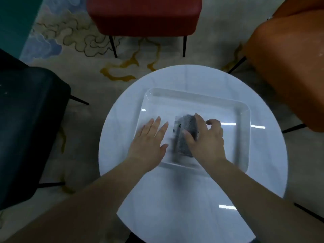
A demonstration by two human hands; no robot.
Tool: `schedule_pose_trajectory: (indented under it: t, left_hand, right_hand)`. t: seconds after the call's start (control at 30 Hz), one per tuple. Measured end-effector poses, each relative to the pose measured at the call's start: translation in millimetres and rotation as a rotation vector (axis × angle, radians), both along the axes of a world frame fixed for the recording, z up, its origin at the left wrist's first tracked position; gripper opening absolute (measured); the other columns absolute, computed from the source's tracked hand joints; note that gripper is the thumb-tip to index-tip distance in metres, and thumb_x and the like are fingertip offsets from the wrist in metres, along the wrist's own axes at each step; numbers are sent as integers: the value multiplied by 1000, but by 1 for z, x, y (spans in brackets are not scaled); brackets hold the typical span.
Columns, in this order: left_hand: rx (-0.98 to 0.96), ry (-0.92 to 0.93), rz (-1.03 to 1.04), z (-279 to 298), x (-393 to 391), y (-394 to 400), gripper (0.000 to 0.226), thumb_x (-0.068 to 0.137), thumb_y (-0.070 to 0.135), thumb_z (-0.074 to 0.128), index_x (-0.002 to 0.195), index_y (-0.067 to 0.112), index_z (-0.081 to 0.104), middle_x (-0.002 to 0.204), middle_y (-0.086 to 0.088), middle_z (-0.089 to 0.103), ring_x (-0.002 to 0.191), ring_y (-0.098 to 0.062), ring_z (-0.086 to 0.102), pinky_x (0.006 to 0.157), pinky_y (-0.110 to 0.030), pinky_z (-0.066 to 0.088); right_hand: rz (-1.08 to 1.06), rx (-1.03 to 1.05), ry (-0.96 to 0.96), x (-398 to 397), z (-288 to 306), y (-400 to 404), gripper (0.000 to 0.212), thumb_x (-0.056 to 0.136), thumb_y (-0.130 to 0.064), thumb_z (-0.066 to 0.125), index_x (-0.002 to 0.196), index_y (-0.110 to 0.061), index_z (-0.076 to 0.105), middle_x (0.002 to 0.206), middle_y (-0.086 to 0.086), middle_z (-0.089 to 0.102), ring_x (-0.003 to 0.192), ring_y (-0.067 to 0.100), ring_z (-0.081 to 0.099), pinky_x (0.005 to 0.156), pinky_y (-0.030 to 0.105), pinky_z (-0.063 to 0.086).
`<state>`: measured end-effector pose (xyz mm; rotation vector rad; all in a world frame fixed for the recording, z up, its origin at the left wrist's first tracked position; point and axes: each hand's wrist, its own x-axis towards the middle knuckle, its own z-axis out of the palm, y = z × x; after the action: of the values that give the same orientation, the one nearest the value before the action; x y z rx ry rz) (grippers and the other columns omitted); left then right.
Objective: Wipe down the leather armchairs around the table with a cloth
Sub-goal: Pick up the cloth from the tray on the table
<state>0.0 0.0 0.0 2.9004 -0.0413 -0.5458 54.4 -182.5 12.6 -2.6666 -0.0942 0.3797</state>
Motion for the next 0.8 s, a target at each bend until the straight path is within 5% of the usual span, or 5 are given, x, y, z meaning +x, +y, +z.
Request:
schedule_pose_trajectory:
  t: [0.17,0.43,0.57,0.8]
  left_hand:
    - [-29,-4,13,-15,10,6,65,100,50,32,155,30,3,163,2,-9,149,-17,-7,119,-34,2]
    - [-2,37,-26,-15,12,8,66,100,48,35,155,27,6,163,2,-7,150,-18,-4,119,-36,8]
    - [5,43,-53,-4,10,12,65,101,47,33,155,24,6,163,1,-4,150,-17,-3,120,-33,6]
    - [-51,57,59,43,-26,23,63,100,53,30,154,29,8,163,5,-3,150,-17,-1,118,-36,3]
  right_hand:
    - [-82,-90,39,0,-14,19,73,82,-68,45,143,-38,21,113,6,32,101,25,41,83,39,48]
    - [-46,-84,99,9,-18,22,53,86,-43,56,132,-30,34,91,4,36,80,27,46,71,35,45]
    - [-62,50,166,15,-8,14,46,84,-32,61,127,-27,44,95,9,50,78,28,55,70,34,49]
    - [5,245,150,3,37,-2,48,81,-20,67,123,-29,47,102,5,40,67,7,47,69,25,39]
